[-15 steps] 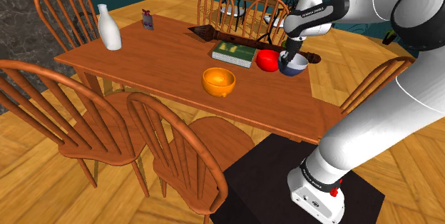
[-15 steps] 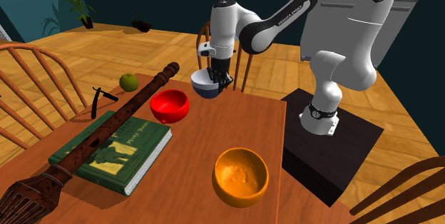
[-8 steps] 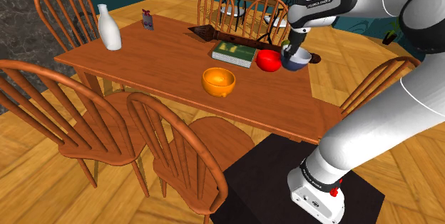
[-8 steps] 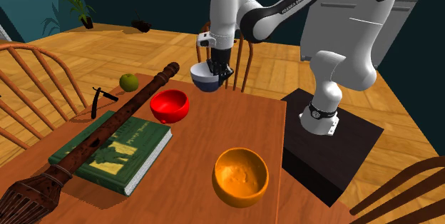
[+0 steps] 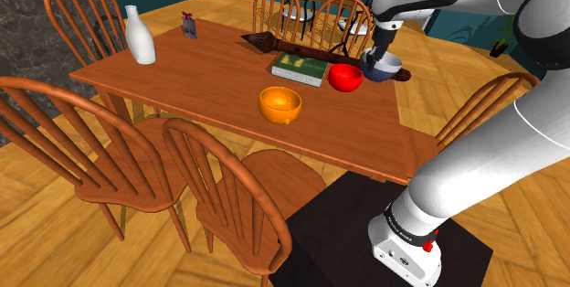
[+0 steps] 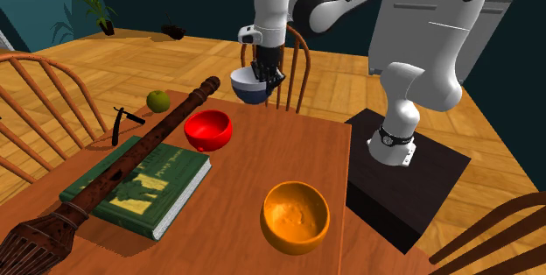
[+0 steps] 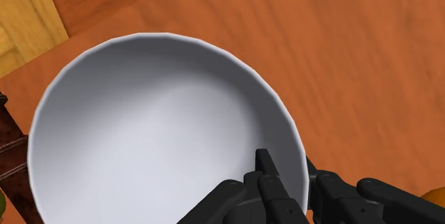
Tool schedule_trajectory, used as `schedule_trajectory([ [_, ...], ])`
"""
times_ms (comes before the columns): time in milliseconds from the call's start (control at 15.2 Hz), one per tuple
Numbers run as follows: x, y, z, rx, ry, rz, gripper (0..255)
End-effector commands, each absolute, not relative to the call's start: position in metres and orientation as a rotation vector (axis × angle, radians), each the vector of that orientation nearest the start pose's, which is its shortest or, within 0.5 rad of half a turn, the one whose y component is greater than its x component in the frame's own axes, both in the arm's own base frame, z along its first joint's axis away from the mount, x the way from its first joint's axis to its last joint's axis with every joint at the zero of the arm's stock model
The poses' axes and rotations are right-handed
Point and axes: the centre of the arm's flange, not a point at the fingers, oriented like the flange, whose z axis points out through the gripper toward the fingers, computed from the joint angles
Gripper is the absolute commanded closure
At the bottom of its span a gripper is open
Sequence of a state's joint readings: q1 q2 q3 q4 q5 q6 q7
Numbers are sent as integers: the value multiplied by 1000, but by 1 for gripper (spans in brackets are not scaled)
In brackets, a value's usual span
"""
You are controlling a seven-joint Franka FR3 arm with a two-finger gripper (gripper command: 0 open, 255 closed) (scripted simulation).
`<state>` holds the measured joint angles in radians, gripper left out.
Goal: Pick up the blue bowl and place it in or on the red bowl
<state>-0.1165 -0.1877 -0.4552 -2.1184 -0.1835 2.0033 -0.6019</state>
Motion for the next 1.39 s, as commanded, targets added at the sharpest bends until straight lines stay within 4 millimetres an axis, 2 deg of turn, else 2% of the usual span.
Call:
schedule_trajectory([
  [0,436,-300,494,-3240,-175,1,255],
  [792,587,-358,511,-3240,-175,1,255],
  [1320,587,-358,469,-3240,-175,1,255],
])
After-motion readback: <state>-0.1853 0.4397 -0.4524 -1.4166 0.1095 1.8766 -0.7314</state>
